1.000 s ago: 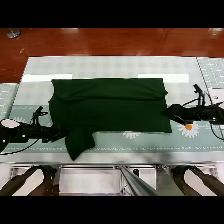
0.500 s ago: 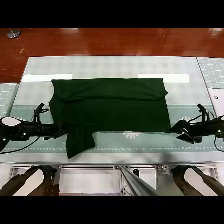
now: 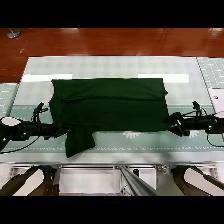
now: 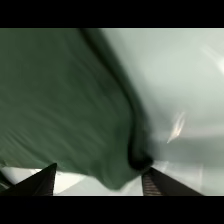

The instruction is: Fold the shirts.

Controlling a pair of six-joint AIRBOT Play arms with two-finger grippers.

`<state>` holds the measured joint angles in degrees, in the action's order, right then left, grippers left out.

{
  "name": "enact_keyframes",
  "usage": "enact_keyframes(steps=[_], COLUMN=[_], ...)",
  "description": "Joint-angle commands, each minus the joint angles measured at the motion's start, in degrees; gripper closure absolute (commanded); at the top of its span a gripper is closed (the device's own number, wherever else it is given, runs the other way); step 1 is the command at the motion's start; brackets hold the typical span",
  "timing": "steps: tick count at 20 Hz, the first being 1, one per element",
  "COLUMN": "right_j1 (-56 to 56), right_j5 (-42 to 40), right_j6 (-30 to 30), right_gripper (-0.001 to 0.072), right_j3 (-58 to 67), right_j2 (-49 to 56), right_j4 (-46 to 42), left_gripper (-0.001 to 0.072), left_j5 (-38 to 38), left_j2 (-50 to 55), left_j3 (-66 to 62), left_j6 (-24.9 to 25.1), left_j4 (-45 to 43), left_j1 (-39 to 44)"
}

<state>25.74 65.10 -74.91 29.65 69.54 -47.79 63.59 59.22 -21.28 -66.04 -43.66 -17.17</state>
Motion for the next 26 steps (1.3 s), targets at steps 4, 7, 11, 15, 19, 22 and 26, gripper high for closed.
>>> enact_keyframes(steps=[4,7,11,15,19,22,26], right_j1=[-7.7,-7.5,-8.4,-11.8,-13.9,-14.2,-14.2], right_j5=[1.6,5.9,5.0,0.3,-2.3,-1.9,-2.5], right_j6=[3.8,3.7,1.9,-0.2,-4.9,-7.3,-5.3], right_gripper=[0.0673,0.0673,0.0673,0.0673,0.0673,0.0673,0.0105], right_j3=[9.3,17.4,27.3,36.4,47.6,54.6,58.2], right_j2=[4.6,4.6,6.5,14.2,24.7,31.4,36.2], right_j4=[0.8,-0.6,-0.5,-0.5,-0.5,-0.2,4.1], left_gripper=[0.0688,0.0688,0.0689,0.0689,0.0689,0.0689,0.0031], left_j5=[1.7,4.4,-1.5,-7.1,-7.8,-7.5,-3.0], left_j2=[0.0,0.0,1.9,12.9,27.1,34.9,40.8], left_j3=[-4.6,-11.0,-18.6,-29.3,-44.3,-53.1,-56.2], left_j6=[0.0,-0.1,-1.7,-1.7,-4.9,-7.8,-7.5], left_j4=[0.1,0.2,3.4,5.1,5.1,5.1,4.8], left_j1=[-3.1,-5.1,-4.0,0.2,2.7,3.2,4.8])
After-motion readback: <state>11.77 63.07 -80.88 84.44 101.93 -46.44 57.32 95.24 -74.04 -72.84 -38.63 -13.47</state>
